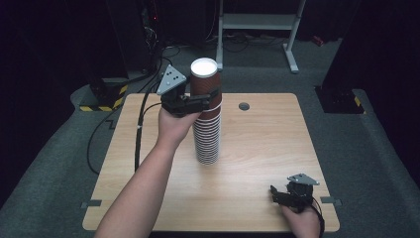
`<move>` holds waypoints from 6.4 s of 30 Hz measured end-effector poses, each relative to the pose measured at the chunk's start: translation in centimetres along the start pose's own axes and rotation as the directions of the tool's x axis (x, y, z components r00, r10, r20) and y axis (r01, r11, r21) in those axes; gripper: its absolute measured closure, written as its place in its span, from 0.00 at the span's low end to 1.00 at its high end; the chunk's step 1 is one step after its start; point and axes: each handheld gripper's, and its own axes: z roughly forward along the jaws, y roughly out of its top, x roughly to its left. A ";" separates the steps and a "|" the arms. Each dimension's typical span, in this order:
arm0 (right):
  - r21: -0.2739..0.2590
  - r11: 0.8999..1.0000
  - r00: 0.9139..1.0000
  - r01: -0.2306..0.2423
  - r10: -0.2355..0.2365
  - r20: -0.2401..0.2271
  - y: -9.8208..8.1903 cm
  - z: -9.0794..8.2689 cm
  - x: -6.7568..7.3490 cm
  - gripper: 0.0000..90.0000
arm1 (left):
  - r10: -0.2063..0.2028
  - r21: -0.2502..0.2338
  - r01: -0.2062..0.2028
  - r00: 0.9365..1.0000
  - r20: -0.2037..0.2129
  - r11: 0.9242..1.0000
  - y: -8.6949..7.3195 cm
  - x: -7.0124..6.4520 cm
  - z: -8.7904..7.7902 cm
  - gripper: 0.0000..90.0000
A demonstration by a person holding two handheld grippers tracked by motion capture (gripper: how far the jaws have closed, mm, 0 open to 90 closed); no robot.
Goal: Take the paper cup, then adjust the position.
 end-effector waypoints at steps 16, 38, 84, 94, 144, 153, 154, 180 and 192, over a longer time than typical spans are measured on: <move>0.000 1.000 1.000 -0.001 0.001 0.000 0.0 0.0 0.0 0.11 | 0.007 -0.033 -0.007 1.000 0.002 0.999 0.9 -0.1 0.0 0.19; 0.000 1.000 1.000 0.000 0.000 -0.001 0.0 0.0 0.0 0.11 | -0.009 -0.110 0.009 1.000 0.007 0.994 2.2 -0.2 -0.1 0.19; -0.001 1.000 1.000 0.003 -0.003 0.000 0.0 0.0 0.0 0.11 | 0.021 -0.275 -0.016 1.000 0.015 0.961 5.6 -1.2 -1.7 0.20; -0.002 1.000 1.000 0.003 -0.003 0.001 0.0 0.0 0.0 0.11 | 0.036 -0.290 -0.030 0.999 0.013 0.956 6.7 -1.6 -2.4 0.20; -0.056 0.998 0.999 -0.002 0.000 -0.032 -0.2 -0.8 -0.3 0.18 | 0.064 -0.286 -0.019 0.987 0.148 0.958 3.1 -6.1 -6.1 0.20; -0.125 0.992 0.999 0.032 -0.037 -0.036 0.0 -2.0 0.1 0.22 | 0.060 -0.257 -0.011 0.981 0.184 0.966 1.5 -7.1 -5.3 0.20; -0.134 0.990 0.999 0.030 -0.036 -0.037 0.0 -2.1 0.1 0.22 | 0.061 -0.255 -0.011 0.980 0.188 0.967 1.4 -7.2 -5.2 0.20; -0.336 0.938 0.996 0.084 -0.093 -0.011 0.2 -4.9 1.6 0.41 | -0.029 -0.098 0.065 0.943 0.331 0.993 -5.5 -9.7 -2.4 0.20; -0.399 0.910 0.990 0.115 -0.136 -0.025 -0.2 -5.4 3.0 0.42 | -0.063 -0.020 0.075 0.932 0.356 0.997 -9.3 -10.8 -2.1 0.20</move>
